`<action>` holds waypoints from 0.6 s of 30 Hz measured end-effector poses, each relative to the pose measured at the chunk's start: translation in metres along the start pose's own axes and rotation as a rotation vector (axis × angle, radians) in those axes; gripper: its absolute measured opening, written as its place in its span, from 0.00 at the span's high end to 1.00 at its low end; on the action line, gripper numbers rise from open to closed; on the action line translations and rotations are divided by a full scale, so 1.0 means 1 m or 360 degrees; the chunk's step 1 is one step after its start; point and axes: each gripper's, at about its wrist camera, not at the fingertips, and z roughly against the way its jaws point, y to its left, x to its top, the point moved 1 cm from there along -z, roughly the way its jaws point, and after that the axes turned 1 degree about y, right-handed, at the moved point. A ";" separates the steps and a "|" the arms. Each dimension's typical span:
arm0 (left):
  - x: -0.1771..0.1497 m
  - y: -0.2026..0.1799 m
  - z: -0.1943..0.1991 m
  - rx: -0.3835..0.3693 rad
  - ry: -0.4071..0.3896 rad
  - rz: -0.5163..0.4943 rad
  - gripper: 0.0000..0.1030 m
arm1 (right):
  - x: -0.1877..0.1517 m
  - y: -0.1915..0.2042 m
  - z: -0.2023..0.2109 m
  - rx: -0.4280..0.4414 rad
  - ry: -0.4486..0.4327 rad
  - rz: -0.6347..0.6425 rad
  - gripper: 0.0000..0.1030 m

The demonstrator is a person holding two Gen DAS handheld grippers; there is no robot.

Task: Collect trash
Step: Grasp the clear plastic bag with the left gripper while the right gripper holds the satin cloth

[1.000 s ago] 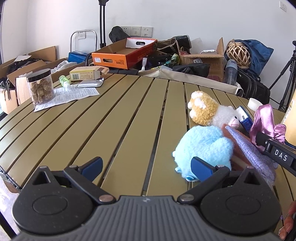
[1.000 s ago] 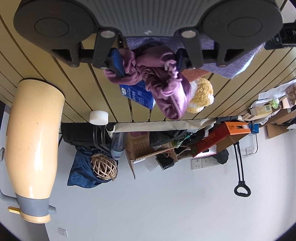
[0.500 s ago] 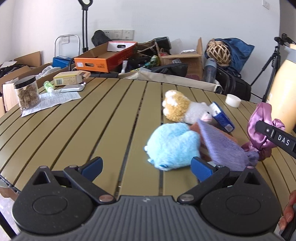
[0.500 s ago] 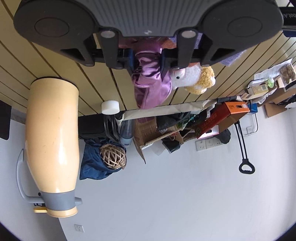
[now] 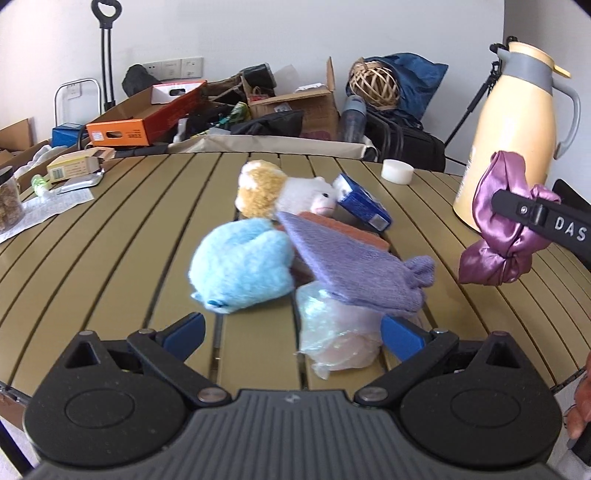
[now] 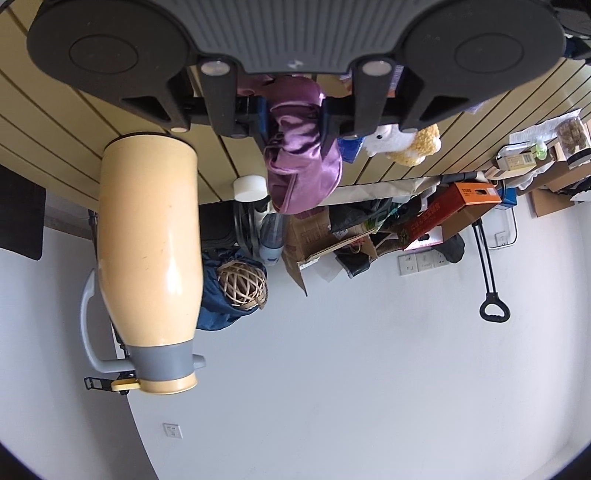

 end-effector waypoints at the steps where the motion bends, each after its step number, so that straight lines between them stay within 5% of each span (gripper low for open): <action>1: -0.001 -0.003 -0.003 0.0002 0.0002 -0.0007 0.00 | 0.000 -0.003 0.002 -0.0006 -0.0002 0.0000 0.76; 13: -0.005 -0.022 -0.016 0.0048 -0.0093 -0.0039 0.02 | -0.001 -0.032 0.013 -0.0043 0.0008 -0.0030 0.76; 18: -0.004 -0.020 -0.017 0.0072 -0.0106 -0.0015 0.17 | -0.002 -0.033 0.014 -0.0044 0.0014 -0.0019 0.76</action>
